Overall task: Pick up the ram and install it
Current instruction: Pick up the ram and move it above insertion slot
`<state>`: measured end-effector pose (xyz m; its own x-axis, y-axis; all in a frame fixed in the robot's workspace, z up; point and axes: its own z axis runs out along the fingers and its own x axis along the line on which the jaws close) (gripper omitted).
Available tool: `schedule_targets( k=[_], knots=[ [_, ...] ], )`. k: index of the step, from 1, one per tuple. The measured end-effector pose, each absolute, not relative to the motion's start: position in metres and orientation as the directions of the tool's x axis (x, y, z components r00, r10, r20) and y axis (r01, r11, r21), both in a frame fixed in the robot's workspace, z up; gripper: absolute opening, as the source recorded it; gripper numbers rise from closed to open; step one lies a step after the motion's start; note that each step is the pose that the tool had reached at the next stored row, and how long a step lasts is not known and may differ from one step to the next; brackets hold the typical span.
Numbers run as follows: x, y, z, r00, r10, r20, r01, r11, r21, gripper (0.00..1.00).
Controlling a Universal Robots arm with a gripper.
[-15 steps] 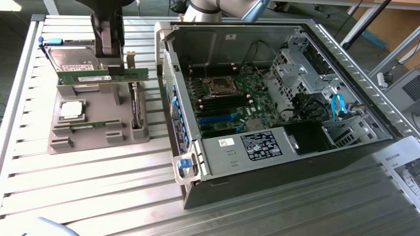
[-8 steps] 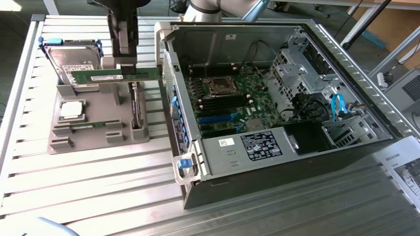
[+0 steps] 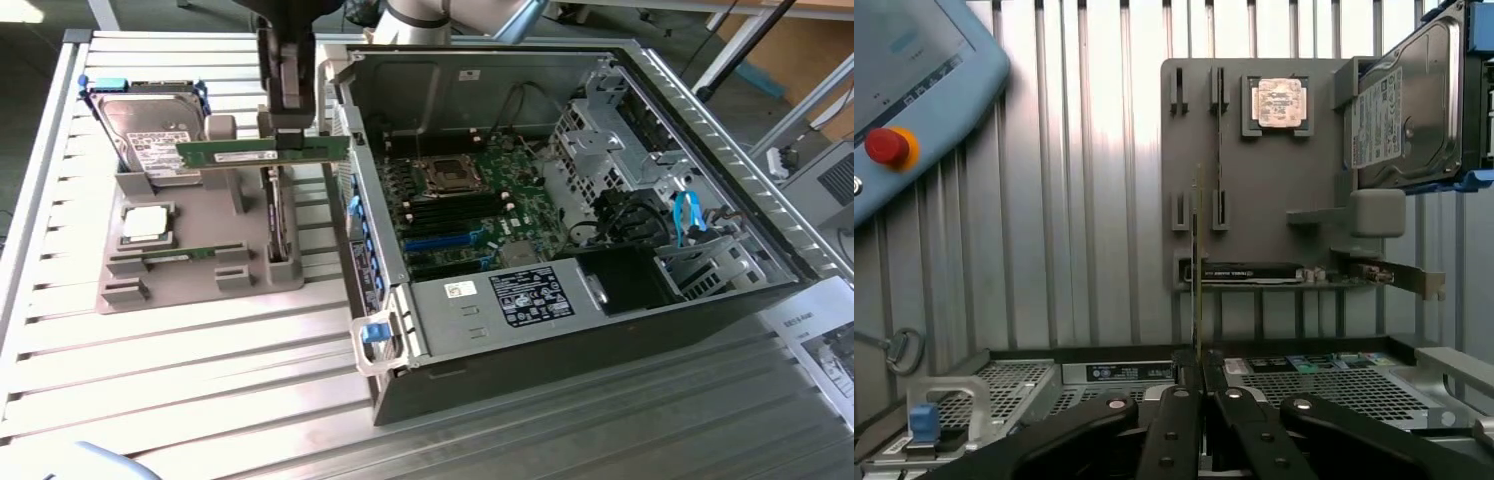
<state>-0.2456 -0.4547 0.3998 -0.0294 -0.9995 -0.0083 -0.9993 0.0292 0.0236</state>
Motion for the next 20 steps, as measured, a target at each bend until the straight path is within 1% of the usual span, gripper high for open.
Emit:
schedule_targets(
  k=[20],
  knots=[
    [-0.195, -0.455, 0.4, -0.028, -1.0, -0.008, -0.999, 0.027, 0.024, 0.12]
  ],
)
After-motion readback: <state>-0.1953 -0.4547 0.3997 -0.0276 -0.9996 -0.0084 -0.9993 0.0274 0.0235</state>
